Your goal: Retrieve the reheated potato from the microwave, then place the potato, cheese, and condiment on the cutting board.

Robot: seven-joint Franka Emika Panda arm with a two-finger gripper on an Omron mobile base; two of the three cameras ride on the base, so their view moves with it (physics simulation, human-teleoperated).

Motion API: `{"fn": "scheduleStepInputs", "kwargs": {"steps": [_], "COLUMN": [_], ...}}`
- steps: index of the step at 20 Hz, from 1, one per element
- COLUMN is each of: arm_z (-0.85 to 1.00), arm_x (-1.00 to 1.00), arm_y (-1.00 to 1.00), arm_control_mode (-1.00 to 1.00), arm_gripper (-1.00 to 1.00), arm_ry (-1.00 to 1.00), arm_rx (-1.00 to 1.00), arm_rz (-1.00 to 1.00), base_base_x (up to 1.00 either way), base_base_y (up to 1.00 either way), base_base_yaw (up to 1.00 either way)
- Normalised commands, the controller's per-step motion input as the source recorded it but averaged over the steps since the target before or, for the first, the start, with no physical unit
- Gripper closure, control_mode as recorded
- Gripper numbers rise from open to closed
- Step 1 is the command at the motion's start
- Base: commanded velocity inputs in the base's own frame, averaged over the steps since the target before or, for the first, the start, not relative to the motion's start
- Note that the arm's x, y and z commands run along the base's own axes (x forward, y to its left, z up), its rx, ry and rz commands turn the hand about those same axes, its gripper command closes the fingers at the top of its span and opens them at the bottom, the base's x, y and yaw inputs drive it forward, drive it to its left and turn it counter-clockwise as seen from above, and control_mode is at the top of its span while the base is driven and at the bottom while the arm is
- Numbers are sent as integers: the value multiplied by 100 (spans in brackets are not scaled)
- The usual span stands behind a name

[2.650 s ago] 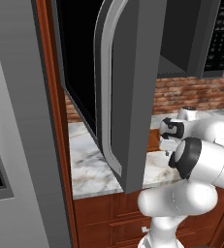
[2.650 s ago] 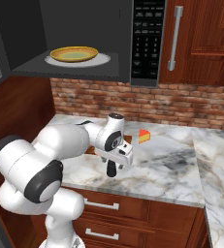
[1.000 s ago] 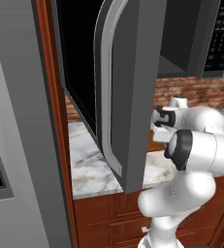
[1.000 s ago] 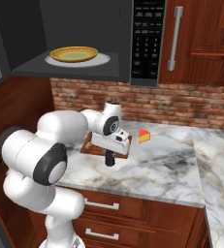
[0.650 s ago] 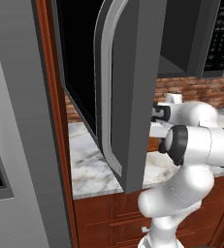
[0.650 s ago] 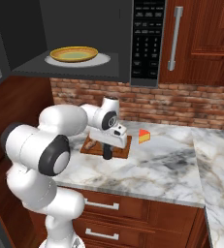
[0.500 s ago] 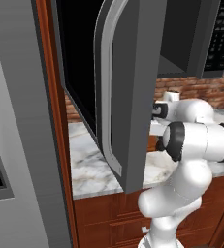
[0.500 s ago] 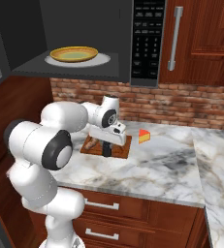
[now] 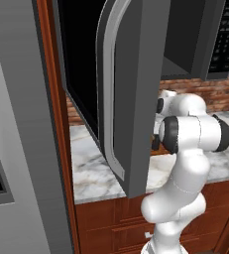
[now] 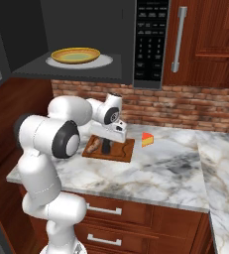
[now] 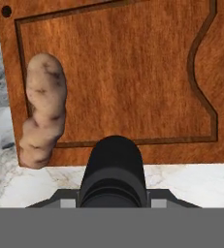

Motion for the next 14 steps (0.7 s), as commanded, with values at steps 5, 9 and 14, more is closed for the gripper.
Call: {"fn": "scheduleStepInputs", "kwargs": {"steps": [5, 9, 14], "arm_z": [-4, -5, -13], "arm_x": [32, 38, 30], "arm_y": [17, 12, 9], "arm_control_mode": [-100, -100, -100], "arm_gripper": [100, 100, 100], "arm_ry": [0, 0, 0], "arm_rx": [3, 0, 0], "arm_rz": [9, 7, 6], "base_base_x": [0, 0, 0], "base_base_y": [0, 0, 0], "base_base_yaw": [0, 0, 0]}}
